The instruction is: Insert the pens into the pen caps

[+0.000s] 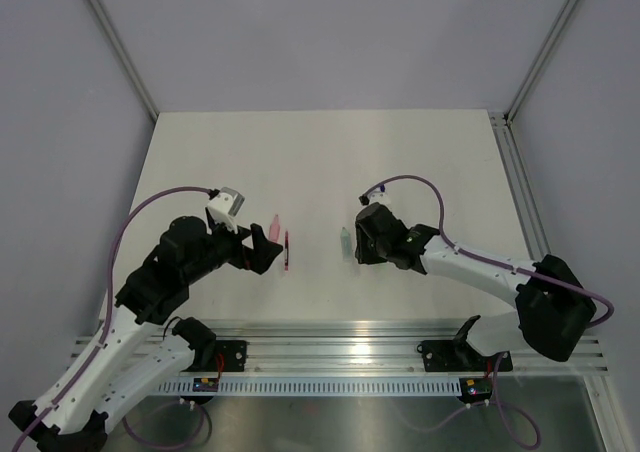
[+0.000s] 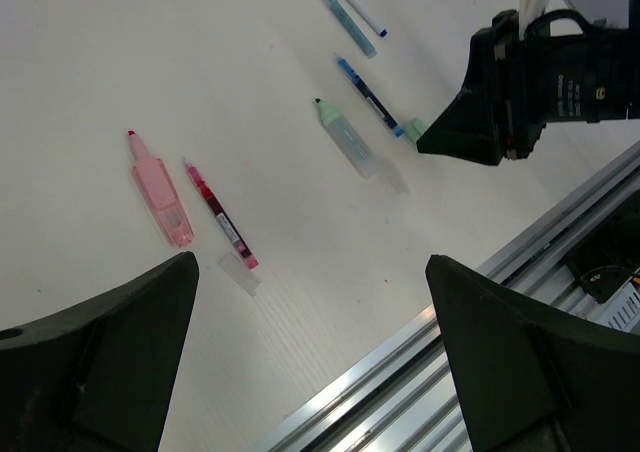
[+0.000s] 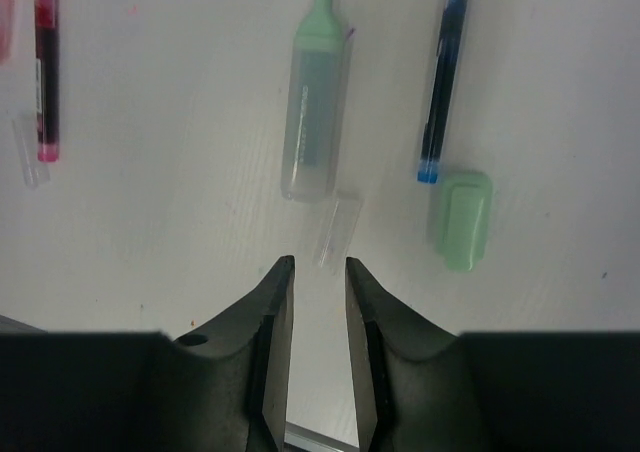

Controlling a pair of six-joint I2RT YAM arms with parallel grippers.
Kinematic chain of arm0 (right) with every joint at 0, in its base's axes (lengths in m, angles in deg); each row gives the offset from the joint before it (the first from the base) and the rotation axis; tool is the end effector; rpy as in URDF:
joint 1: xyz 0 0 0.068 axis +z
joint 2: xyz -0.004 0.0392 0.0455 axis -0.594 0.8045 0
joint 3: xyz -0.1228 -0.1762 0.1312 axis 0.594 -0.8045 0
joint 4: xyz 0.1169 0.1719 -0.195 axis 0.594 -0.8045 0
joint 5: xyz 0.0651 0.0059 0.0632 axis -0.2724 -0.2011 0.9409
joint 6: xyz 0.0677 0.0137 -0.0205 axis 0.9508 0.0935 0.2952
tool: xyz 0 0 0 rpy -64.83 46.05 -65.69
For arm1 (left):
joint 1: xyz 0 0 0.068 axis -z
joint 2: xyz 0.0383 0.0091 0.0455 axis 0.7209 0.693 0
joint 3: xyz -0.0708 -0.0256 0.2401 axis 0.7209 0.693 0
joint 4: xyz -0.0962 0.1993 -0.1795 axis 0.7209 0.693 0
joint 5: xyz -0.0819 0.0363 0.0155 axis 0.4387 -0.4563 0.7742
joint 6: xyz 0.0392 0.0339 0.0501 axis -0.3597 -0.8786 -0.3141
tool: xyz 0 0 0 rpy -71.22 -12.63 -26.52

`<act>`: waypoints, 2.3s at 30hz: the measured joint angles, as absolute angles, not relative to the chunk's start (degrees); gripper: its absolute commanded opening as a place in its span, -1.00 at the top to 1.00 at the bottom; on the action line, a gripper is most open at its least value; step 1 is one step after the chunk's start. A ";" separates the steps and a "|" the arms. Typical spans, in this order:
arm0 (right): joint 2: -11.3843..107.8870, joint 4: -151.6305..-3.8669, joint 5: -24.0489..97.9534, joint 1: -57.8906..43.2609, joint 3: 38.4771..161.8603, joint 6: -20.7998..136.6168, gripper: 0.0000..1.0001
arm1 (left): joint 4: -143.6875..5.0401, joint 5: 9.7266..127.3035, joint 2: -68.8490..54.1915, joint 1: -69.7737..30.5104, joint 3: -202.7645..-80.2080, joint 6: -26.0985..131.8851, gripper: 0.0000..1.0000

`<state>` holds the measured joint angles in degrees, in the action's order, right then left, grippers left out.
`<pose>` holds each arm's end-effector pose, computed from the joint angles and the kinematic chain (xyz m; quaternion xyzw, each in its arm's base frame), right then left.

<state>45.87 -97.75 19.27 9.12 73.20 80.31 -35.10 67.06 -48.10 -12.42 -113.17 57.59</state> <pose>0.2318 0.2216 0.1652 -0.1042 0.9326 0.1383 0.3166 0.1628 -0.1171 0.3017 0.1586 0.8174 -0.2779 0.4791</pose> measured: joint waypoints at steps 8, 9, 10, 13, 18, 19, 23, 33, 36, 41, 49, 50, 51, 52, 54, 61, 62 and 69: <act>48.86 -97.03 17.41 14.32 70.58 86.71 0.31 | -35.10 67.08 -48.61 -12.46 -113.17 57.59 -0.98; 49.49 -96.97 16.97 14.39 70.58 87.04 0.31 | -35.10 67.08 -48.71 -12.46 -113.15 57.59 -0.98; 50.19 -96.94 16.49 14.41 70.58 87.34 0.32 | -35.10 67.08 -48.93 -12.46 -113.17 57.59 -0.98; 52.07 -98.23 13.69 14.43 72.00 87.56 0.48 | -35.12 67.22 -49.48 -12.46 -113.17 57.59 -0.98; 54.35 -100.57 10.66 13.71 77.13 86.12 0.52 | -35.12 67.54 -49.70 -12.46 -113.17 57.59 -0.98; 55.11 -100.59 10.26 13.21 78.60 85.44 0.51 | -35.12 67.59 -49.76 -12.46 -113.15 57.59 -0.98; 57.84 -100.49 9.91 9.43 82.55 82.86 0.48 | -35.14 67.59 -50.33 -12.46 -113.15 57.59 -0.98; 68.07 -100.70 12.43 0.75 89.05 76.63 0.39 | -35.14 68.16 -50.31 -12.46 -113.09 57.59 -0.98; 70.61 -100.92 13.59 0.68 90.60 75.56 0.39 | -35.14 68.18 -50.20 -12.46 -113.06 57.59 -0.98; 74.59 -101.03 13.98 0.18 92.83 74.51 0.46 | -35.14 68.26 -49.59 -12.46 -113.06 57.59 -0.98; 77.32 -101.03 13.89 -0.04 95.36 73.70 0.63 | -35.14 68.61 -49.52 -12.46 -113.06 57.59 -0.98; 77.49 -101.03 13.91 -0.04 95.60 73.66 0.68 | -35.14 68.64 -49.52 -12.46 -113.06 57.59 -0.98; 77.76 -101.05 13.87 -0.04 95.95 73.57 0.76 | -35.14 68.68 -49.52 -12.46 -113.06 57.59 -0.98; 77.93 -101.03 13.87 -0.04 96.24 73.46 0.81 | -35.14 68.75 -49.52 -12.46 -113.06 57.59 -0.98; 78.30 -100.99 13.87 -0.04 96.72 73.33 0.95 | -35.14 68.83 -49.55 -12.46 -113.06 57.59 -0.98; 77.01 -100.49 12.97 -0.04 96.87 72.90 1.00 | -35.28 70.58 -49.50 -12.46 -113.06 57.61 -0.98; 75.48 -100.09 12.91 -0.04 96.70 72.85 1.00 | -35.41 70.89 -49.48 -12.46 -113.06 57.63 -0.98; 53.23 -92.66 10.79 4.90 91.41 74.40 1.00 | -37.75 77.05 -47.14 -12.61 -113.04 59.14 -0.98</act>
